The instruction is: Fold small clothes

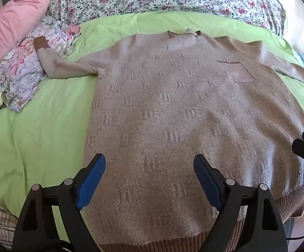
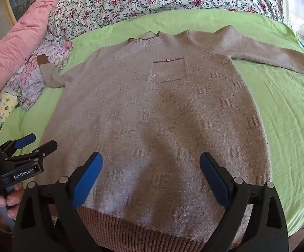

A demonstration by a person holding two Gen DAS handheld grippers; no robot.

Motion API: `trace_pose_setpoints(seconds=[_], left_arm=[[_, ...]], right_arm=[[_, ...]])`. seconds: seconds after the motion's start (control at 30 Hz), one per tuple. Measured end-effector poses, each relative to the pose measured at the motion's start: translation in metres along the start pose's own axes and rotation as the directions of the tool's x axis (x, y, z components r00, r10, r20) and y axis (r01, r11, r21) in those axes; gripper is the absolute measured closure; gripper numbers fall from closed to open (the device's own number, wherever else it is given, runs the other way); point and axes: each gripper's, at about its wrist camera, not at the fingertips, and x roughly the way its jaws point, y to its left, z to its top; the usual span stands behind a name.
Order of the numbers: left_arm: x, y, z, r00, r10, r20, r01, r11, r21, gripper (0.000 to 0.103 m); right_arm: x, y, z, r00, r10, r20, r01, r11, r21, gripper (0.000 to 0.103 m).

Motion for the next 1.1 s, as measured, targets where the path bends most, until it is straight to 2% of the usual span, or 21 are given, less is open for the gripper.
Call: trace_pose_setpoints(seconds=[0.33,0.63,0.83,0.97,1.1], left_arm=[[0.0069,-0.0002,0.0041,0.999,-0.022,-0.030,0.022,1.000,-0.023,0.017],[0.0076,0.0001,0.0030,0.999,-0.029,-0.026,0.028,0.999,-0.030,0.017],[0.0089,0.0007,0.0039,0.996,-0.070,-0.063,0.067,0.996,-0.050,0.017],[0.0083,0.0000,0.0031,0.998,-0.049,-0.042,0.048,0.998,-0.043,0.017],[0.0084,0.0022,0.0034,0.996,-0.073,-0.051,0.070,0.996,-0.053,0.017]], right_arm=[[0.0053,0.0043,-0.0067,1.000,0.003,0.000,-0.003,1.000,0.002,0.009],[0.0049,0.0034,-0.0038,1.000,-0.003,-0.007,0.003,1.000,-0.007,0.009],[0.0052,0.0049,-0.0050,1.000,-0.003,-0.002,0.003,1.000,-0.006,0.009],[0.0036,0.0060,-0.0044,1.000,-0.007,-0.022,0.007,1.000,-0.005,0.009],[0.0027,0.0064,-0.0029,0.999,-0.011,-0.034,0.010,1.000,-0.007,0.009]])
